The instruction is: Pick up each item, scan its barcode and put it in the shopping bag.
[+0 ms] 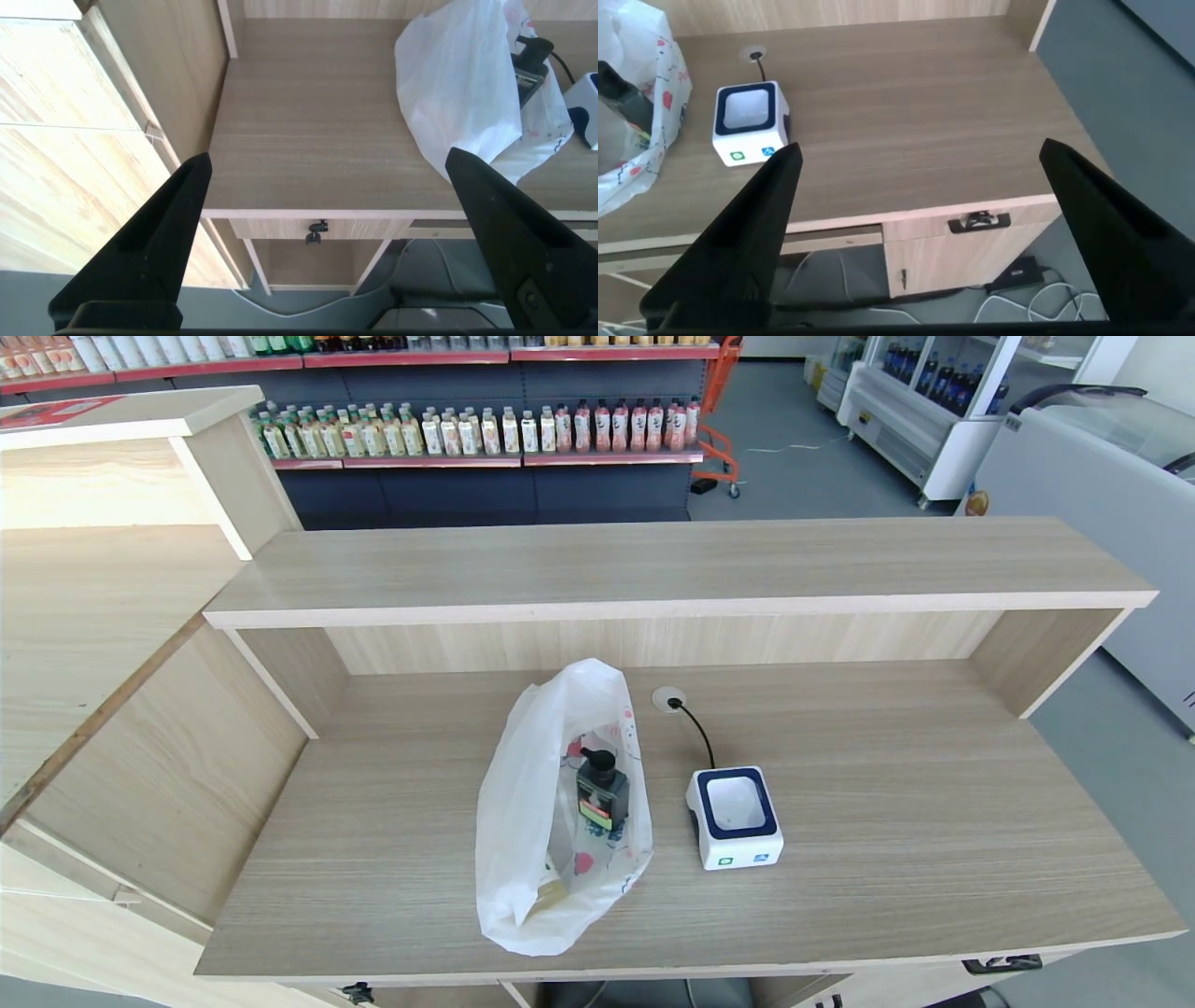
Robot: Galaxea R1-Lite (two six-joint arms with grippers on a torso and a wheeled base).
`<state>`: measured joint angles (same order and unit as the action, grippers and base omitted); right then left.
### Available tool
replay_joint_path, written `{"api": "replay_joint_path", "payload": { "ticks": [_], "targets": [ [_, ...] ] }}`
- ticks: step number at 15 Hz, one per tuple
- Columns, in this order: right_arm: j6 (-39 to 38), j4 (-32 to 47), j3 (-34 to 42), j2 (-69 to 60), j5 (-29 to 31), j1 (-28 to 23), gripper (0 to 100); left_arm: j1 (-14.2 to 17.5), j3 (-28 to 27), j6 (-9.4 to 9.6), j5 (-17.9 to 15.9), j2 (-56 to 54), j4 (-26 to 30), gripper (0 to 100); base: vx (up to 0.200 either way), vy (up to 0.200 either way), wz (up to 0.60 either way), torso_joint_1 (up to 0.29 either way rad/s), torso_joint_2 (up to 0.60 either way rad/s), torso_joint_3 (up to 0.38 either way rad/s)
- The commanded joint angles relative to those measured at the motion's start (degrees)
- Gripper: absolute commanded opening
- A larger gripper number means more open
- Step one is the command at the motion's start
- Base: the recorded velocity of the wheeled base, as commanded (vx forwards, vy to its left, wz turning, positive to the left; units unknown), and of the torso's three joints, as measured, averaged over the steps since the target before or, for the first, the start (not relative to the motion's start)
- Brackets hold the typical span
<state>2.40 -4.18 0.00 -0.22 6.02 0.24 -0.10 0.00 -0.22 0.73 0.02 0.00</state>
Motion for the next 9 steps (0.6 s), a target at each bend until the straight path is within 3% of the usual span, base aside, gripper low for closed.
{"api": "replay_joint_path", "payload": {
  "ticks": [1, 9],
  "targets": [
    [0.0, 0.0, 0.0, 0.2, 0.1, 0.0, 0, 0.0, 0.0, -0.04, 0.0, 0.0, 0.0, 100, 0.000, 0.000, 0.00, 0.000, 0.00, 0.000],
    [-0.6, 0.0, 0.0, 0.2, 0.2, 0.0, 0, 0.0, 0.0, 0.04, 0.0, 0.0, 0.0, 100, 0.000, 0.000, 0.00, 0.000, 0.00, 0.000]
  ]
}}
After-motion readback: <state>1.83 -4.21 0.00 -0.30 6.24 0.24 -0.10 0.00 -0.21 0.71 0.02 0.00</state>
